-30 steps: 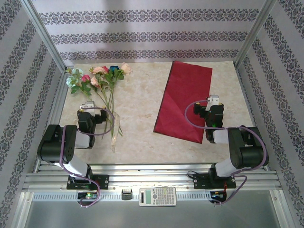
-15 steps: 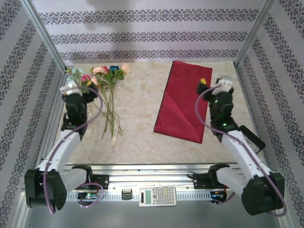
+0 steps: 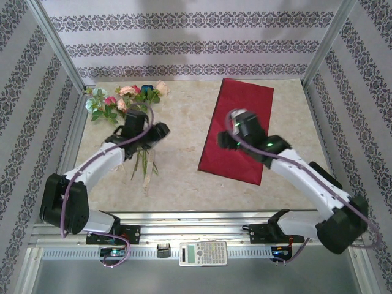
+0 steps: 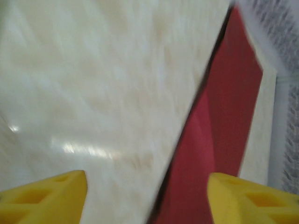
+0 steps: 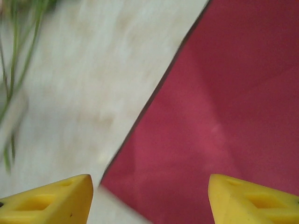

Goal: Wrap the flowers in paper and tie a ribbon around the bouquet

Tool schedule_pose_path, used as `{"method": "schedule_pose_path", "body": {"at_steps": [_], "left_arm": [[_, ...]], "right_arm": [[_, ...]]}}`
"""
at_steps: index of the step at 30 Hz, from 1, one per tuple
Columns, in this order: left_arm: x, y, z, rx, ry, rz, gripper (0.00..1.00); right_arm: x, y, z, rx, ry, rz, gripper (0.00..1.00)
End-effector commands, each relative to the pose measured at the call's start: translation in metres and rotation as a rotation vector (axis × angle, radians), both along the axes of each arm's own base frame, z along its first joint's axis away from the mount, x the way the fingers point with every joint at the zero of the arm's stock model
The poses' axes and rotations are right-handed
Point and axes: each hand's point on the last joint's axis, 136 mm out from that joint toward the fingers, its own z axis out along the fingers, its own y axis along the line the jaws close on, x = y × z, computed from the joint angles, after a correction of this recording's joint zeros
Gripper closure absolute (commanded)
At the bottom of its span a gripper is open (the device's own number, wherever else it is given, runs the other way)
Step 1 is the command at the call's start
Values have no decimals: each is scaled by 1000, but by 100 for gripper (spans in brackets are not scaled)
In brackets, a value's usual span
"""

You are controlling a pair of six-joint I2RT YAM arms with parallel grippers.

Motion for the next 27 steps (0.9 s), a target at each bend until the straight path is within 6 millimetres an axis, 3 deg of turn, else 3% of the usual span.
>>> {"method": "schedule_pose_path", "body": {"at_steps": [1, 4, 6, 12, 17, 21, 27], "left_arm": [[-33, -29, -27, -126, 154, -14, 49], [-49, -34, -50, -127, 215, -13, 55], [-53, -33, -57, -127, 236, -9, 57], [-54, -23, -59, -105, 245, 29, 60], [-58, -18, -59, -109, 244, 46, 60], [-59, -17, -57, -116, 241, 48, 60], [-56, -19, -54, -124, 234, 45, 60]], "right_arm": [[-56, 10, -62, -209, 220, 197, 32], [-63, 31, -85, -292, 248, 306, 21], [-60, 40, -99, -332, 272, 340, 21], [-50, 62, -140, -414, 323, 410, 22], [-37, 71, -155, -459, 338, 410, 23], [-34, 77, -163, -465, 349, 411, 29], [-29, 76, -169, -479, 352, 386, 47]]}}
